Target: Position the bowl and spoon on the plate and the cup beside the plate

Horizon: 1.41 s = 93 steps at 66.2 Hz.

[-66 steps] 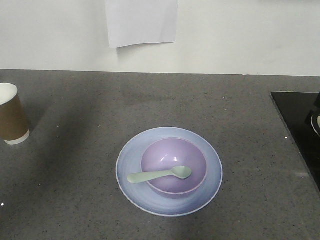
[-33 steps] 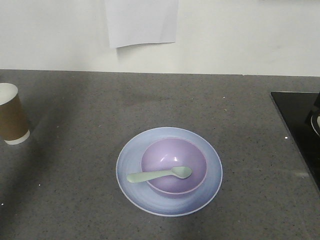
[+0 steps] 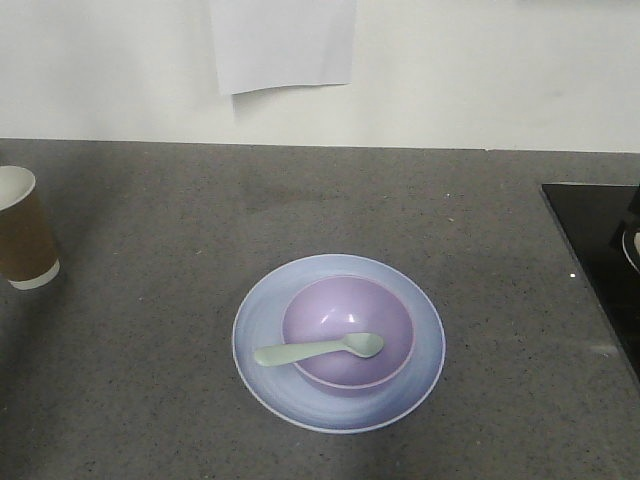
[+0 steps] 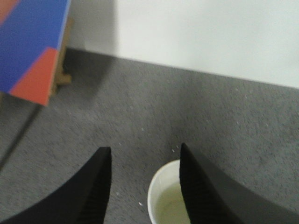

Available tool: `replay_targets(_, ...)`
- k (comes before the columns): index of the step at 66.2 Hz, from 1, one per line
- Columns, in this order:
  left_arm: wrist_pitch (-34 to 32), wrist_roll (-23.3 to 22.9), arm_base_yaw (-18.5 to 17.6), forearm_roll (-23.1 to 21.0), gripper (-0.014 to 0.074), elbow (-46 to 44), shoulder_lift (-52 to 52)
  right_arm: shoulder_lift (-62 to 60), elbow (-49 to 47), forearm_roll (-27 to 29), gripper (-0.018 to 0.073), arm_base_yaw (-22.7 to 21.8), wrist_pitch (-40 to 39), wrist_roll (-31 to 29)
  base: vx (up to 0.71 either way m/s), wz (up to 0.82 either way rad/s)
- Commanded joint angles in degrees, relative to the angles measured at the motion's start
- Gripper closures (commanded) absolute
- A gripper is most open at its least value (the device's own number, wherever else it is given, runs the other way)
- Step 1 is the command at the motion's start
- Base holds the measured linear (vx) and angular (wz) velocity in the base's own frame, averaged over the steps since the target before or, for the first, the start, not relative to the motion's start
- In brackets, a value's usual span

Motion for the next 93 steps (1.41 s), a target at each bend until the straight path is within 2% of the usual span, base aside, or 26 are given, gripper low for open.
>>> replay_targets(1, -3.4, 4.7, 2.1, -8.0, 0.0272, -1.4, -0.1, 1.1, -0.7, 0.1, 0.0565, -0.3, 0.0, 0.2, 0.0, 0.0)
replay_targets(10, -3.5, 8.3, 3.8, -13.5, 0.0272, -1.4, 2.0, 1.1, -0.7, 0.1, 0.0565, -0.3, 0.0, 0.2, 0.0, 0.0)
replay_targets(93, 2.3, 8.4, 4.2, -13.4, 0.0286, -1.4, 14.0, 1.1, -0.7, 0.2, 0.0565, -0.3, 0.0, 0.2, 0.0, 0.0)
